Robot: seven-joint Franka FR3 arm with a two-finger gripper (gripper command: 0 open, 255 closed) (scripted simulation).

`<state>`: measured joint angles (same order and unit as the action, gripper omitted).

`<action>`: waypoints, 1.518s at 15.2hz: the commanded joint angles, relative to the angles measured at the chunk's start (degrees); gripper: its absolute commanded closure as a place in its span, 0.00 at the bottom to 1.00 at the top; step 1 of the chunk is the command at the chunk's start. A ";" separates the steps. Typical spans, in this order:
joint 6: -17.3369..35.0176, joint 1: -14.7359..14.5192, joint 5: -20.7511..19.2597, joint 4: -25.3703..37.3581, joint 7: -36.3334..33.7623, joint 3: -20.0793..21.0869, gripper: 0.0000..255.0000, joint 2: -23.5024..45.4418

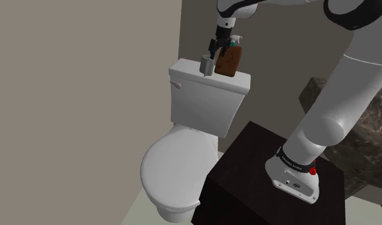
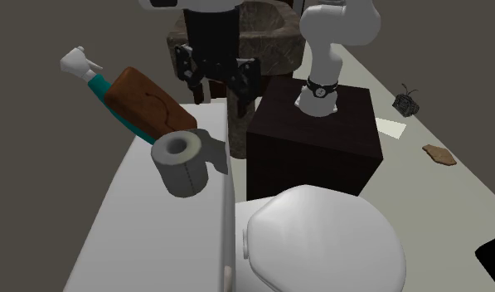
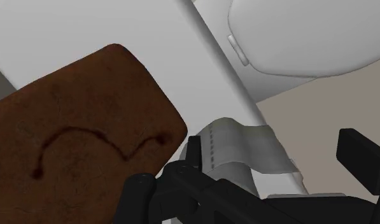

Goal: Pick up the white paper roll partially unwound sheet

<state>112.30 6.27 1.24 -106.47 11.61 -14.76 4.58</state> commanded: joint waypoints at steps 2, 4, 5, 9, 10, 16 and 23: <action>-0.70 1.41 2.42 7.51 2.44 -0.61 0.00 7.32; -1.47 2.65 3.99 12.74 3.92 -0.78 0.00 12.17; -1.81 3.13 4.50 14.62 4.37 -0.77 0.00 13.84; 1.01 3.16 4.74 12.43 4.56 -0.62 0.00 14.48; 1.70 3.17 4.82 11.92 4.61 -0.59 0.00 14.68; 3.50 3.15 5.02 10.67 4.71 -0.50 1.00 15.24; 3.60 3.12 4.97 10.38 4.71 -0.51 1.00 15.05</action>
<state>115.90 9.43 6.19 -95.98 16.30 -15.33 19.57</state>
